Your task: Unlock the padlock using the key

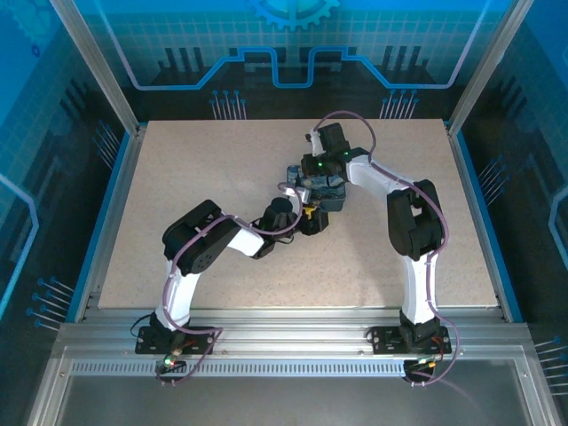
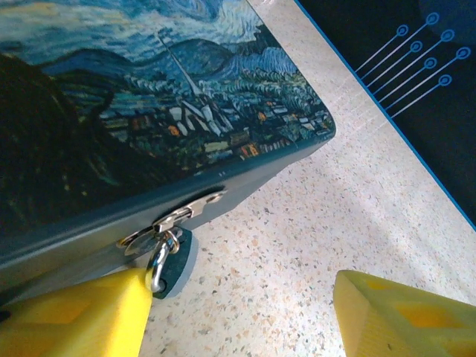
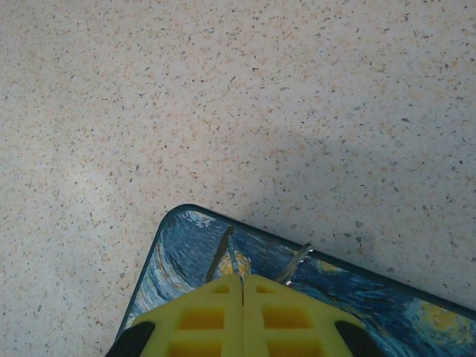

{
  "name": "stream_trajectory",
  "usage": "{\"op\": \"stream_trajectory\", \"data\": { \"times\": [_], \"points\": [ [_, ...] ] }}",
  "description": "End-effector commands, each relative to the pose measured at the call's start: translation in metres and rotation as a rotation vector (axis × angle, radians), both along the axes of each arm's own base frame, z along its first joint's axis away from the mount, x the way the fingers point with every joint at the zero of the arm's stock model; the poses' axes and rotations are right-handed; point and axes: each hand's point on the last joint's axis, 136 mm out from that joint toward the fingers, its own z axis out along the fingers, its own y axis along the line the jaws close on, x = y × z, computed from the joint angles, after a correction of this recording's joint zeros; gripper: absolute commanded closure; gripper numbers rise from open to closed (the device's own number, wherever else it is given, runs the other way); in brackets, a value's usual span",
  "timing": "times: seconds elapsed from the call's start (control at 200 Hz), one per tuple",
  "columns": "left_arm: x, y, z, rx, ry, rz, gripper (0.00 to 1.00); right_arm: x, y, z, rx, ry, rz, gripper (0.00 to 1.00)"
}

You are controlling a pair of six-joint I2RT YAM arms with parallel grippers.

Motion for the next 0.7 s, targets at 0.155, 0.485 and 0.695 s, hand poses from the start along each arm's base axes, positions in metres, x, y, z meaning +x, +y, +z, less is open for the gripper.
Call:
{"op": "stream_trajectory", "data": {
  "times": [0.155, 0.485, 0.695],
  "points": [
    [0.004, -0.001, -0.018, 0.118, 0.023, 0.096, 0.28, -0.009, 0.004, 0.018, 0.007, -0.031, 0.027, 1.00],
    [0.001, 0.012, -0.007, 0.130, -0.038, 0.126, 0.23, 0.004, -0.022, 0.031, -0.032, -0.063, -0.018, 1.00],
    [-0.012, 0.018, 0.000, 0.116, -0.041, 0.098, 0.22, 0.022, -0.040, 0.051, -0.040, -0.097, -0.057, 1.00]
  ]
}}
